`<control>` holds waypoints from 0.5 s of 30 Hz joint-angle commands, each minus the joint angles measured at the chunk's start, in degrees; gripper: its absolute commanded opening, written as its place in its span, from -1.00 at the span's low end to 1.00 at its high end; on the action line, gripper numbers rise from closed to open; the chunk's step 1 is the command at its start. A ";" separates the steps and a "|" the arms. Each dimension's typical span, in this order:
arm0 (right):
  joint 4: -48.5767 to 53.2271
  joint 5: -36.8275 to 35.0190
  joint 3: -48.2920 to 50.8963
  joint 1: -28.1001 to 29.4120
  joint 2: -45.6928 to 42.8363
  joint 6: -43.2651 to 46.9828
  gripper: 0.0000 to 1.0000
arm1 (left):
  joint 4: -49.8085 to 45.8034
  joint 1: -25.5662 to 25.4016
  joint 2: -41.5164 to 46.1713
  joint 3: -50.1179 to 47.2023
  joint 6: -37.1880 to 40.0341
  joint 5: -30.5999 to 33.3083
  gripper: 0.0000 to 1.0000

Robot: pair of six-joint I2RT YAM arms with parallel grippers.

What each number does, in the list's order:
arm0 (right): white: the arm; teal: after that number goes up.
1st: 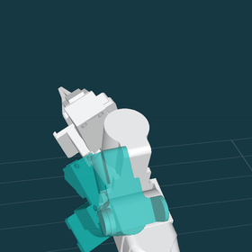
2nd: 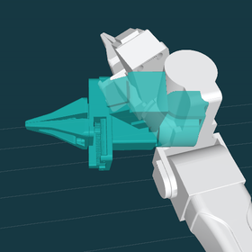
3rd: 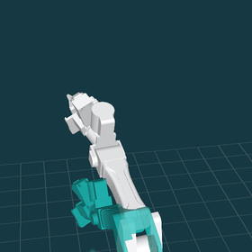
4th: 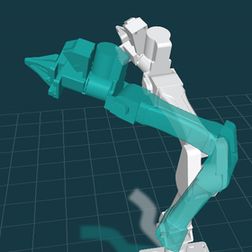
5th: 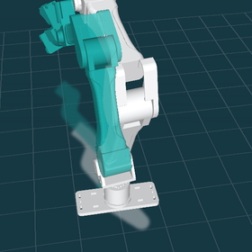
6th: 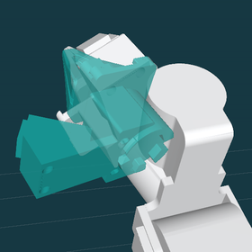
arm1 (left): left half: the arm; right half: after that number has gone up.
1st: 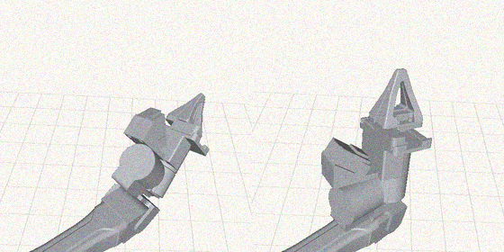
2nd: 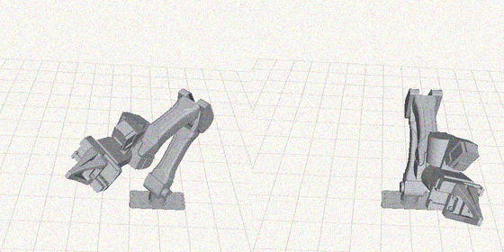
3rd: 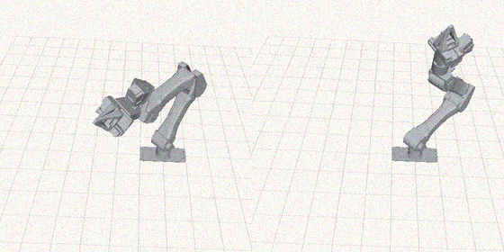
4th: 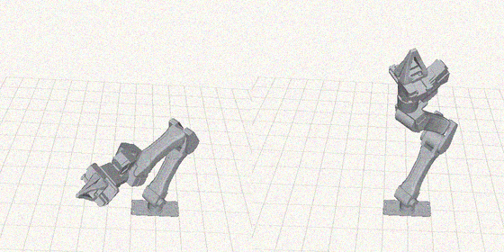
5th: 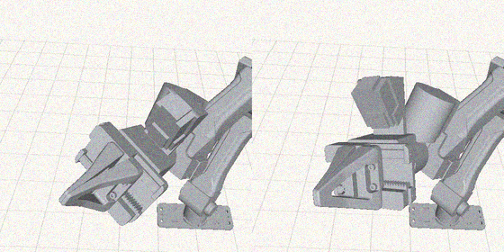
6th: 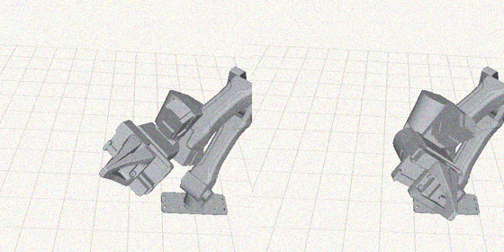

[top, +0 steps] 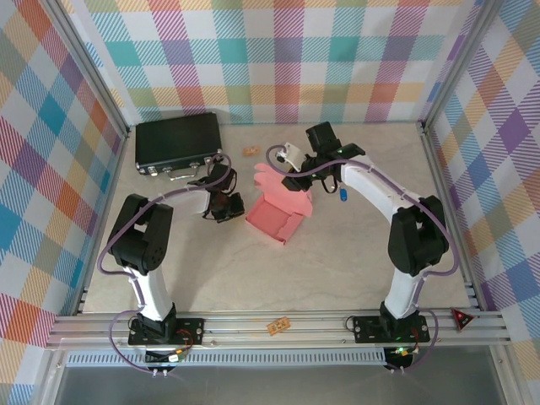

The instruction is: Fold the paper box

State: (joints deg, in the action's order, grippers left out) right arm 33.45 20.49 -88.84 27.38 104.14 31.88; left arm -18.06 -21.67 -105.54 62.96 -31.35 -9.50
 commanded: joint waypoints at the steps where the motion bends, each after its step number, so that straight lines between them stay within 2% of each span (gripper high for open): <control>1: -1.06 1.61 -2.74 -0.04 -0.17 1.50 -0.21 | 1.67 -0.35 2.22 -1.16 -1.24 -2.80 -0.75; 5: -4.11 -2.92 -1.75 -0.04 -2.24 -1.27 0.08 | 3.56 -0.55 1.59 -1.05 -0.99 -5.42 -0.75; 9: -8.86 -9.09 1.47 -0.06 -6.68 -4.81 0.26 | 5.03 -1.76 1.91 -2.12 -0.73 -7.05 -0.75; 15: -4.95 -18.78 2.61 -0.22 -12.50 -16.45 0.36 | 4.38 -5.12 2.38 -2.98 -1.91 -6.72 -0.75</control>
State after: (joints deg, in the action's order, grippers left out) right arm 27.88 7.77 -86.65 27.38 95.13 23.70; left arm -13.63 -24.86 -105.45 61.06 -32.23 -15.38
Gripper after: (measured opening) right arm 0.675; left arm 0.124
